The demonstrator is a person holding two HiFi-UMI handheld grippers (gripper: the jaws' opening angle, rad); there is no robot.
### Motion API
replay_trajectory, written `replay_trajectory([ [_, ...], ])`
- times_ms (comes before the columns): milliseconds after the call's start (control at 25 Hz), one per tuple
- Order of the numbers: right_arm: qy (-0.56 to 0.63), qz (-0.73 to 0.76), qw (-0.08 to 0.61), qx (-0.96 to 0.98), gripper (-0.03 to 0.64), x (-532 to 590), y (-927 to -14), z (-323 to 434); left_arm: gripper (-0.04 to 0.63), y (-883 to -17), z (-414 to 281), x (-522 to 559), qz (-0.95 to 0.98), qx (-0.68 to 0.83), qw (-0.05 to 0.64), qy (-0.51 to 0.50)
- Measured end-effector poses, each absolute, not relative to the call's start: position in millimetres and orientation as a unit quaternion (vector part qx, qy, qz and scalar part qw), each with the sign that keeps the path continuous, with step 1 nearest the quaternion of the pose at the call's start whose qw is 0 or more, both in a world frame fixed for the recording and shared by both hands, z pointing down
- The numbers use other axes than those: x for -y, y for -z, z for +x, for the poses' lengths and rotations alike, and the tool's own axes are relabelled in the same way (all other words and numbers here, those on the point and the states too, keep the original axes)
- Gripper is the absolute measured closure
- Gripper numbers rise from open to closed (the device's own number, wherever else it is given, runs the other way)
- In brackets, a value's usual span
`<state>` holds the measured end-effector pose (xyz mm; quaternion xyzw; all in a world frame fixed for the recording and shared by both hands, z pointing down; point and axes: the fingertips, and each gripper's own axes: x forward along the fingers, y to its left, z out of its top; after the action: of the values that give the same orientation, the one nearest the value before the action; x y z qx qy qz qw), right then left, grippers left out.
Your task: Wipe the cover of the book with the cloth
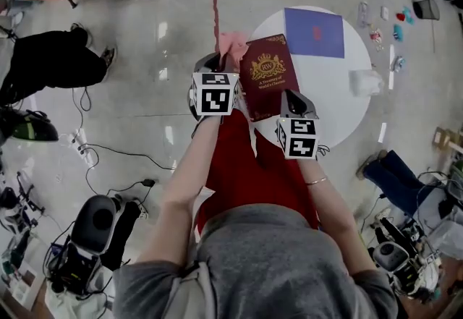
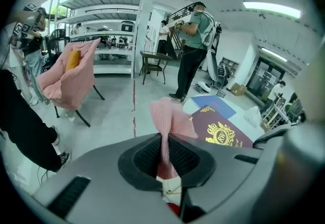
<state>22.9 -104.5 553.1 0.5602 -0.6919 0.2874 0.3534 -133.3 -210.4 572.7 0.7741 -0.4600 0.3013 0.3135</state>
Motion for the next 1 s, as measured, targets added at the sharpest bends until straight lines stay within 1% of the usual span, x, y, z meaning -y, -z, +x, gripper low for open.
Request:
replay_trajectory([
  [240, -0.292, 0.553, 0.368, 0.688, 0.588, 97, -563, 20, 0.561, -565, -168, 202, 0.753, 0.499, 0.307, -0.299],
  [440, -0.319, 0.559, 0.340, 0.686, 0.588, 93, -562, 22, 0.561, -549, -171, 196, 0.747, 0.520, 0.295, -0.291],
  [560, -0.336, 0.560, 0.324, 0.684, 0.588, 92, -563, 23, 0.561, -537, -151, 193, 0.755, 0.517, 0.286, -0.284],
  [760, -0.365, 0.562, 0.306, 0.676, 0.588, 86, -564, 23, 0.561, -523, -97, 191, 0.782, 0.486, 0.272, -0.281],
  [1000, -0.337, 0.576, 0.270, 0.694, 0.588, 75, -543, 39, 0.561, -512, -14, 177, 0.826, 0.408, 0.279, -0.272],
])
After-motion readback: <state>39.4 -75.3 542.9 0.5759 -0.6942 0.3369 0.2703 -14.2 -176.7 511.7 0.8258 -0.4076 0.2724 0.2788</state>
